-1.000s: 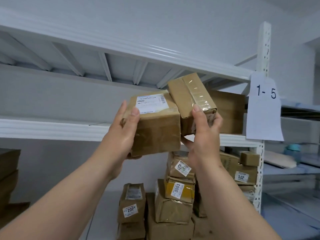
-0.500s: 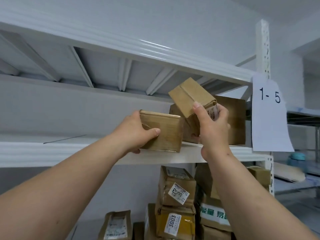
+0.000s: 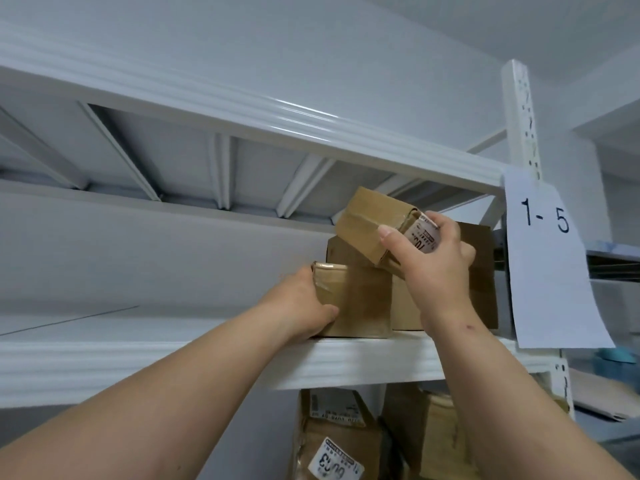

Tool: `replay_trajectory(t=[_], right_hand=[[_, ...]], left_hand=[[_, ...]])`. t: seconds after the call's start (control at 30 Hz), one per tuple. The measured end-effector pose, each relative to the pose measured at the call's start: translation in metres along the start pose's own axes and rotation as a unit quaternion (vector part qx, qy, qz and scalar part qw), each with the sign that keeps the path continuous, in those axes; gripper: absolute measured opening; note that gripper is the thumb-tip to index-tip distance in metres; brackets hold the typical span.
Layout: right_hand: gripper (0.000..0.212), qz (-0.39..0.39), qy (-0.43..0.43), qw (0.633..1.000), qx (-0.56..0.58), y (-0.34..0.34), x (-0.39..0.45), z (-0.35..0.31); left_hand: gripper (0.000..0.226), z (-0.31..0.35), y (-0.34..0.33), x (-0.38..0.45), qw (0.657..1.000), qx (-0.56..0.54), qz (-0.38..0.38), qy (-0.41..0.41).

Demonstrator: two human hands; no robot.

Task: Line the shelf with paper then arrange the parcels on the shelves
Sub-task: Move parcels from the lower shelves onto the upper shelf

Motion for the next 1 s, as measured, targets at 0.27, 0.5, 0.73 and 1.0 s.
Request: replay_trajectory(t=[0.27,0.5,0.73,1.0], right_hand=[[0.076,-0.037,0.039,0.998,-0.043,0.001,0.027,0.015],[0.083,-0.062,0.115,0.981,-0.143,-0.030,0.036,0.011],[0.086,-0.107,0.115,0.956,-0.249,-0.049,0.040,0.021],[0.081,-0.092,0.120,0.943,-0.297,-0.064,0.040,0.020]], left_hand=[[0.064,0.011,-0.029,0.014,0.999,0.038,0.001,0.025],[0.056,0.015,-0.028,0.011,0.999,0.033,0.003,0.035],[0.052,0.013,-0.026,0.006,0.998,0.020,0.008,0.053],[0.052,0.010,-0.028,0.009,0.997,0.044,0.008,0.057]])
Point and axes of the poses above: each hand's wrist, its own x-axis towards the middle knuckle, its own y-axis out of the back of the hand, z = x × y, the point moved 5 cm from there along x, towards the middle knuckle, and after that the axes turned 4 degrees about -x, right-handed, at the moved point
